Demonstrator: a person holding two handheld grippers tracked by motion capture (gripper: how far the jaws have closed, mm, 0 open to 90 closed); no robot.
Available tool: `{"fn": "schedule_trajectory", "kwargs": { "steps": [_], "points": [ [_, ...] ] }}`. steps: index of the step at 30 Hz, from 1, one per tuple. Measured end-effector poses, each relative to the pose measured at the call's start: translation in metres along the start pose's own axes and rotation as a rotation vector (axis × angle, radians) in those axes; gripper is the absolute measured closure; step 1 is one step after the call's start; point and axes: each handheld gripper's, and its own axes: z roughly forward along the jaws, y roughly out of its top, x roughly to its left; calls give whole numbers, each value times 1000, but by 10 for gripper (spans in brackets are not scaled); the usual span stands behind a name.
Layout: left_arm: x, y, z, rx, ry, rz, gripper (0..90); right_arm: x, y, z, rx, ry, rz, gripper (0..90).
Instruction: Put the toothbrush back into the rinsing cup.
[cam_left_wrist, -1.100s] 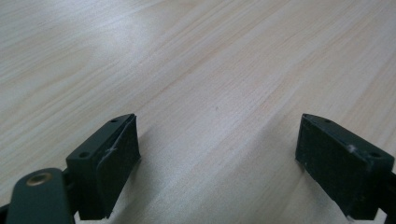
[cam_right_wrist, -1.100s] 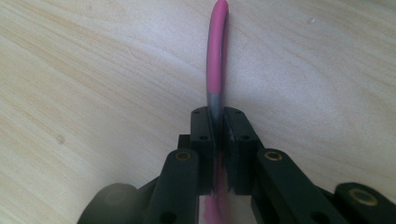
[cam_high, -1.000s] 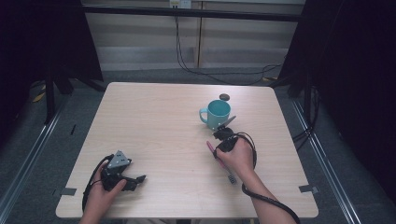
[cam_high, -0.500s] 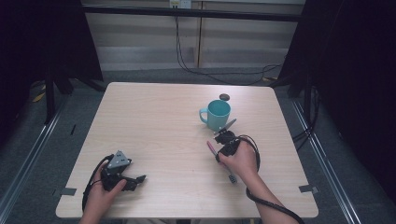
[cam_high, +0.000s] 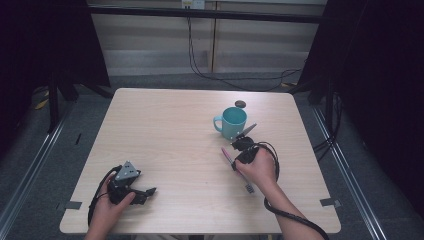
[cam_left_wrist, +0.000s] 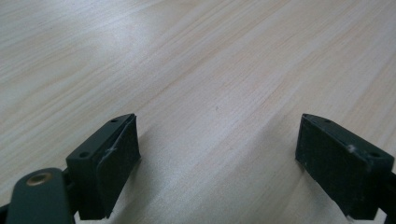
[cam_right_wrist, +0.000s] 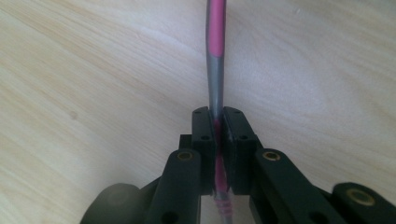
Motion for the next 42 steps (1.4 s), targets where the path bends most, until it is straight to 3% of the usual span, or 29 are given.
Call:
{"fn": "schedule_trajectory", "kwargs": {
  "steps": [4, 9, 14, 17, 26, 32, 42],
  "points": [
    [1, 1, 0, 6, -4, -6, 137, 2, 5, -12, -25, 22, -8, 850],
    [1, 6, -1, 18, -26, -60, 152, 4, 11, -24, -51, 44, -9, 850],
    [-6, 14, -1, 26, -48, -44, 152, 6, 14, -32, -73, 57, -9, 850],
    [-13, 24, 0, 26, -73, -23, 151, 7, 16, -36, -78, 60, 0, 850],
    [-36, 59, 11, -2, -180, -52, 149, 12, 18, -49, -109, 66, -4, 850],
    [-41, 71, 22, 7, -193, -67, 158, 14, 16, -51, -114, 75, -9, 850],
    [-54, 84, 34, 45, -216, -11, 178, 16, 15, -46, -116, 88, -8, 849]
  ]
}}
